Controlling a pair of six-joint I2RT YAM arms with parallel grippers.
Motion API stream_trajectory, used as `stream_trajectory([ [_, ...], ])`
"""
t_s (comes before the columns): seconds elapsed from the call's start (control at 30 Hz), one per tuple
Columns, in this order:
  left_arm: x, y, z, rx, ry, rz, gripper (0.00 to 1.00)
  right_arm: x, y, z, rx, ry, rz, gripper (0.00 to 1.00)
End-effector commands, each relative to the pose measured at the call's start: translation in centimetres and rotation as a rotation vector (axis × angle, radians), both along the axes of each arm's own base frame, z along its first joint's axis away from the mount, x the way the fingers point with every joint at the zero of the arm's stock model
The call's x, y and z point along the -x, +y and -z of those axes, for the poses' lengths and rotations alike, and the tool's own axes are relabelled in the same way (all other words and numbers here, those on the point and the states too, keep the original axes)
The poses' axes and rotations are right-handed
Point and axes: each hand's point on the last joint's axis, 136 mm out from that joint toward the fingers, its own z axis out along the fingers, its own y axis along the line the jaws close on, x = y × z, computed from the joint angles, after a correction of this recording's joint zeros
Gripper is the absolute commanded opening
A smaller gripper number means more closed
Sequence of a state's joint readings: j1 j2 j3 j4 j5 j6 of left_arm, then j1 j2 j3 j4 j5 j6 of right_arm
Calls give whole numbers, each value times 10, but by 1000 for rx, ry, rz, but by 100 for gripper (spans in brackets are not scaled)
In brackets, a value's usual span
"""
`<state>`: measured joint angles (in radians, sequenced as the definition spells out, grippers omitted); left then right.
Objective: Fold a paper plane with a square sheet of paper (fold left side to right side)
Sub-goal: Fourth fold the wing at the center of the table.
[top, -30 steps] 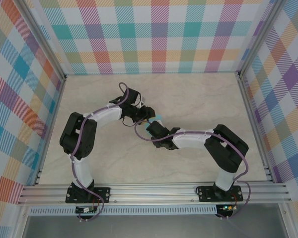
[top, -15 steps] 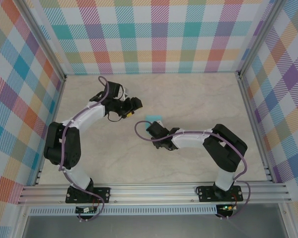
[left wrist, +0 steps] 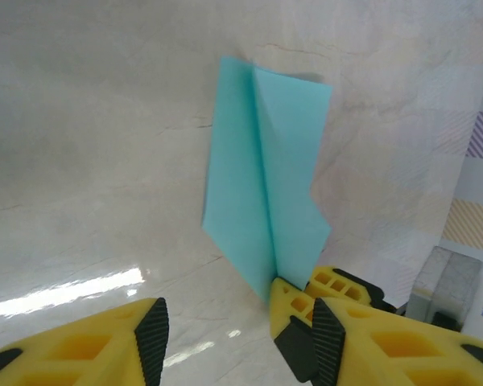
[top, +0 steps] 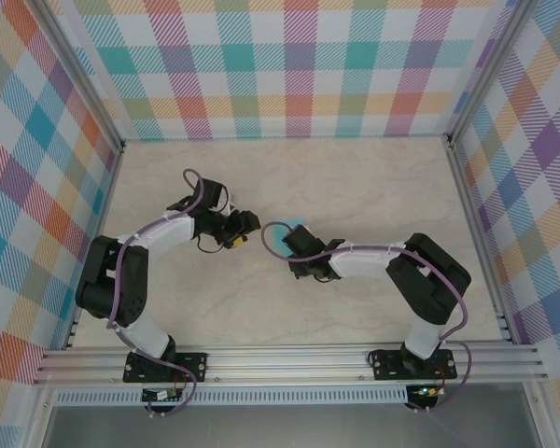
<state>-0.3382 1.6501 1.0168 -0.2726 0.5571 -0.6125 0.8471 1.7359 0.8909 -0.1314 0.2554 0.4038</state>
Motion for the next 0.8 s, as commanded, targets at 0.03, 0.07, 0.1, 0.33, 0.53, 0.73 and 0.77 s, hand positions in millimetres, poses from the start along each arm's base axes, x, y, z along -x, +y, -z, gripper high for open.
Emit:
stream_trajectory([
  [0.03, 5, -27, 8, 32, 1, 62, 45, 17, -4, 9, -77, 118, 9, 17],
  [0.07, 5, -32, 10, 36, 7, 68, 44, 17, -5, 10, -84, 125, 11, 17],
  [0.1, 3, -37, 10, 42, 5, 77, 44, 18, -5, 11, -87, 132, 14, 17],
  [0.33, -4, -67, 16, 39, 16, 129, 37, 19, -8, 14, -125, 174, 25, 17],
  [0.53, -8, -81, 25, 30, 29, 155, 34, 19, -9, 17, -128, 181, 30, 17],
  [0.73, -11, -88, 37, 20, 51, 166, 30, 19, -10, 18, -128, 185, 32, 17],
  [0.77, -11, -89, 38, 18, 53, 167, 28, 19, -10, 18, -130, 186, 36, 17],
])
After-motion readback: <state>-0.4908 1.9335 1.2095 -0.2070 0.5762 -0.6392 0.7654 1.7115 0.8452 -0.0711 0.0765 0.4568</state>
